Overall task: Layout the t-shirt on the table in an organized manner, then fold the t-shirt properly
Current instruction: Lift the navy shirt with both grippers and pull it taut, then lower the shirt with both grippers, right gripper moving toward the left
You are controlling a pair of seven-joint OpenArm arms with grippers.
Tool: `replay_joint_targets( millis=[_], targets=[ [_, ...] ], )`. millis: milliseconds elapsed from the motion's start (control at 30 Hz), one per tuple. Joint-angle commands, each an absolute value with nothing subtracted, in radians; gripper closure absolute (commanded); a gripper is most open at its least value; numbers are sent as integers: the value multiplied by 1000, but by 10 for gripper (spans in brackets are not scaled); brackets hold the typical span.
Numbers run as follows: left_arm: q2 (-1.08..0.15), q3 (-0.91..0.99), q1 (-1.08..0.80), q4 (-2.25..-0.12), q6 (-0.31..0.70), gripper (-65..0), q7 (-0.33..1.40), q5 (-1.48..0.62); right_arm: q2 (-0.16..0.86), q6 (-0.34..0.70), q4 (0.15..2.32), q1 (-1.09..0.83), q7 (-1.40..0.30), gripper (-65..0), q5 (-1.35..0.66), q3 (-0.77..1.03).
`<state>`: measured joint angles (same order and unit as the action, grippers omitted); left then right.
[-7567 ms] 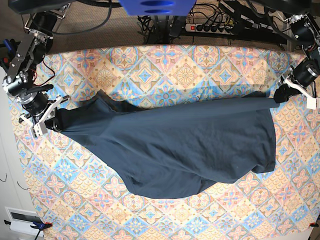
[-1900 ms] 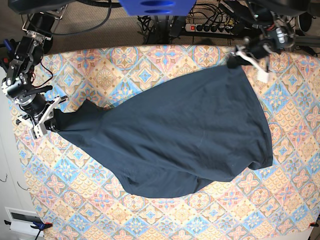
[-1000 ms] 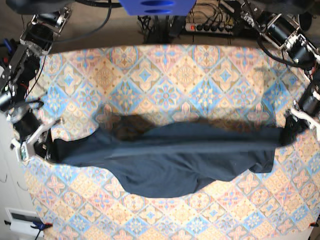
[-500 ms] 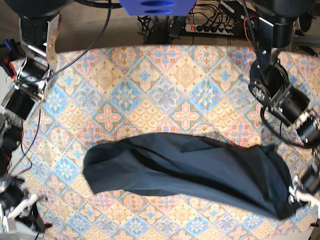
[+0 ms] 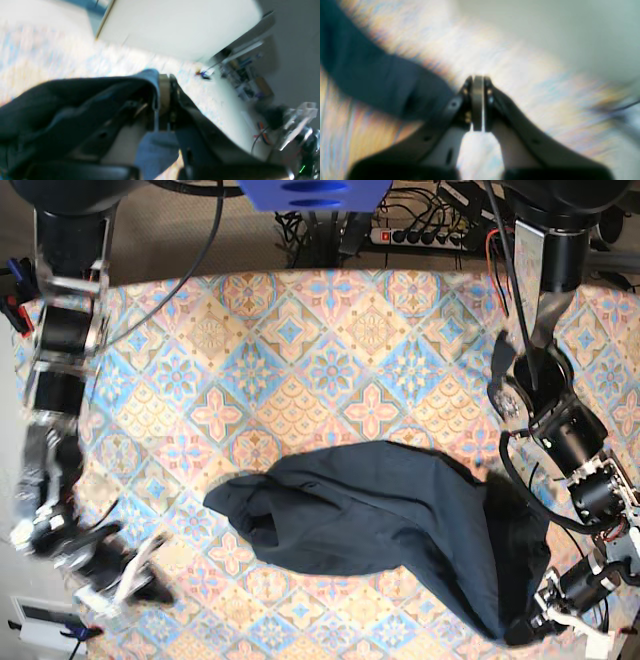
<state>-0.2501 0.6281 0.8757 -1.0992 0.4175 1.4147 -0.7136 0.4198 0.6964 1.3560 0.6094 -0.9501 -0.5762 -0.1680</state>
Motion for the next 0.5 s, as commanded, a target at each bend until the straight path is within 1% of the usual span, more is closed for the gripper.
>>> replay_joint_targets(
  millis=[0, 67, 133, 233, 300, 367, 467],
  targets=[
    [-260, 628, 900, -1116, 421, 0, 1396, -739, 432, 698, 1395, 615, -892, -46, -587, -194],
    [-262, 630, 872, -1116, 421, 0, 1396, -739, 432, 698, 1434, 567, -839, -89, -518, -265],
    [-285, 630, 834, -1116, 421, 0, 1396, -743, 432, 698, 1455, 532, -776, -140, -363, -352],
    [-298, 630, 796, -1116, 421, 0, 1396, -791, 424, 698, 1458, 521, -711, -179, -154, -437],
    [-318, 630, 766, -1116, 421, 0, 1396, -828, 383, 698, 1457, 521, -691, -192, -51, -456],
    [-335, 631, 742, -1116, 421, 0, 1396, -855, 351, 698, 1457, 521, -707, -204, -41, -458],
    [-352, 631, 711, -1116, 421, 0, 1396, -880, 334, 698, 1457, 521, -762, -232, -96, -455]
  ],
)
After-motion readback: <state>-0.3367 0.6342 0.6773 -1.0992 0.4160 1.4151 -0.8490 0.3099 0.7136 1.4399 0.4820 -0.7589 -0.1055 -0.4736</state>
